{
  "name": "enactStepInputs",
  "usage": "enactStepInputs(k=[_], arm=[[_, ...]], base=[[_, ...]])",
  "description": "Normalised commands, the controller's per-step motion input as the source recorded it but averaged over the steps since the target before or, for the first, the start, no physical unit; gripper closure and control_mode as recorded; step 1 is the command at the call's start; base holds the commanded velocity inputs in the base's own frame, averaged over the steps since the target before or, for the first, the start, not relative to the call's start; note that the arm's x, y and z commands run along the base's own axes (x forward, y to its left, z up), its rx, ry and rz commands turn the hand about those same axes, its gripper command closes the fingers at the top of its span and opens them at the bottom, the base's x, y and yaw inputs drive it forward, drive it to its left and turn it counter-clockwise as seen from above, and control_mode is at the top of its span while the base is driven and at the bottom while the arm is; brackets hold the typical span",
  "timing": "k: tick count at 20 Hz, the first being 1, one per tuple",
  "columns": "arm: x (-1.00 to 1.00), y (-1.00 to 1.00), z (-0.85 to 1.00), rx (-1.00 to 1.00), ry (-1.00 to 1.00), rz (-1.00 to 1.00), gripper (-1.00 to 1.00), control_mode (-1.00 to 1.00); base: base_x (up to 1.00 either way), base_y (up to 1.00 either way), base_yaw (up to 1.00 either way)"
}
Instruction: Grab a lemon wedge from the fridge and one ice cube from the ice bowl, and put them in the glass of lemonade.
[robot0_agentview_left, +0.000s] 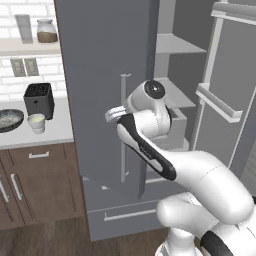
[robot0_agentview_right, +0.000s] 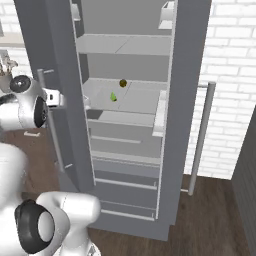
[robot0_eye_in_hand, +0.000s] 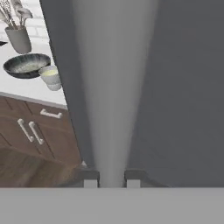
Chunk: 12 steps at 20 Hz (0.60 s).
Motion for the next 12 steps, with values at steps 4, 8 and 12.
enactStepInputs(k=[4, 8, 12], arm=[[-1.0, 0.51, 0.49, -0.07, 0.0, 0.02, 1.0, -1.0], [-0.99, 0.08, 0.51, -0.01, 0.0, 0.0, 1.0, -1.0], [-0.97, -0.04, 0.67, 0.0, 0.0, -0.04, 1.0, -1.0]], base=[[0.0, 0.0, 0.0], [0.0, 0.0, 0.0], [0.0, 0.0, 0.0]])
